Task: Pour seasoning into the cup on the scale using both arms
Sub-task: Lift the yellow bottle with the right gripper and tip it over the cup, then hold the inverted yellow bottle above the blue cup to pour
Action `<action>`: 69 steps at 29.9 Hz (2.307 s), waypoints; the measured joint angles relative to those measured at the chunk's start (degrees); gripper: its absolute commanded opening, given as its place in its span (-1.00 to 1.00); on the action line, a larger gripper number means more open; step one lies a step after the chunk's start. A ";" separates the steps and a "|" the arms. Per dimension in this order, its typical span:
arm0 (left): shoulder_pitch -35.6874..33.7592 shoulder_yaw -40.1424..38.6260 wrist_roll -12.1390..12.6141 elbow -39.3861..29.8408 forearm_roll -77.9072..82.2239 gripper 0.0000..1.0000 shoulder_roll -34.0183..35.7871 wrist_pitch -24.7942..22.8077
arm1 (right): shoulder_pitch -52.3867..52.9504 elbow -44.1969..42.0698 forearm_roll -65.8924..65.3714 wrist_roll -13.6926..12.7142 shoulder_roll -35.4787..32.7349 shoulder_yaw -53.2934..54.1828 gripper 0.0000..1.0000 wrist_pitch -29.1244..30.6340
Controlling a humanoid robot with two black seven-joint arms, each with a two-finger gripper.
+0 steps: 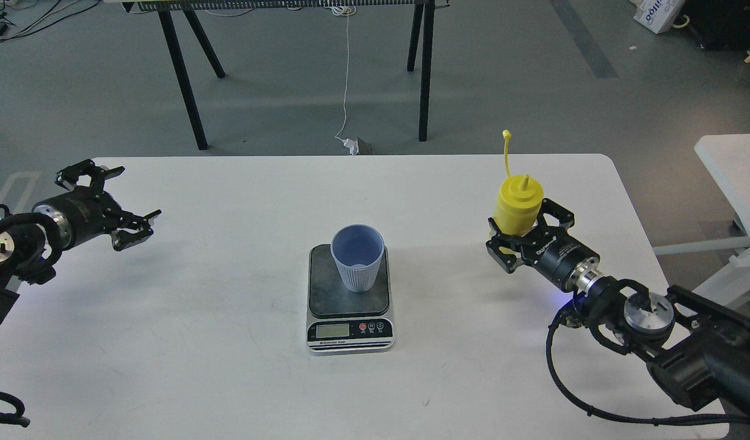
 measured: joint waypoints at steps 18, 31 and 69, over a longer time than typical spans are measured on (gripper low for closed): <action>-0.07 -5.17 0.02 -0.05 -0.09 1.00 -1.57 0.00 | 39.40 -1.42 -54.59 -0.77 7.22 -12.15 -0.96 -11.25; -0.03 -8.26 0.01 -0.05 -0.11 1.00 -2.03 0.00 | 38.83 -1.48 -90.30 -0.23 19.35 -12.63 -0.96 -19.60; -0.11 -8.88 0.00 -0.05 -0.08 1.00 -3.23 0.00 | 38.42 -2.00 -101.16 -0.12 25.24 -27.27 -0.96 -22.20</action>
